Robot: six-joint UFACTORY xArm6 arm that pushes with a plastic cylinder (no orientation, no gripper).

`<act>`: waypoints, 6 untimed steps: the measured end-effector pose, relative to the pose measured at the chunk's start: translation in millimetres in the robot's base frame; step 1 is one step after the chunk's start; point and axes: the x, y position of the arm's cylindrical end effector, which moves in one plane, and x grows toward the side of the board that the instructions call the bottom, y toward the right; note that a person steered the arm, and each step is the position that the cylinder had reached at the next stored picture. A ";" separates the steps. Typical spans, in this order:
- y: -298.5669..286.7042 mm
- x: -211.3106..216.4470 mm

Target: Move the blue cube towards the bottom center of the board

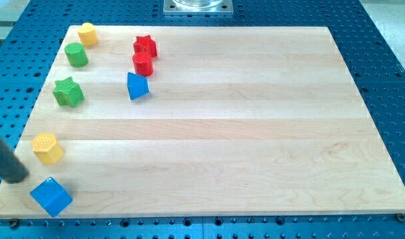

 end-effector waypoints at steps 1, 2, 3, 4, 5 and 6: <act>-1.8 9.2; -1.6 33.5; 18.0 47.3; 62.9 47.4; 109.0 43.5; 150.8 43.0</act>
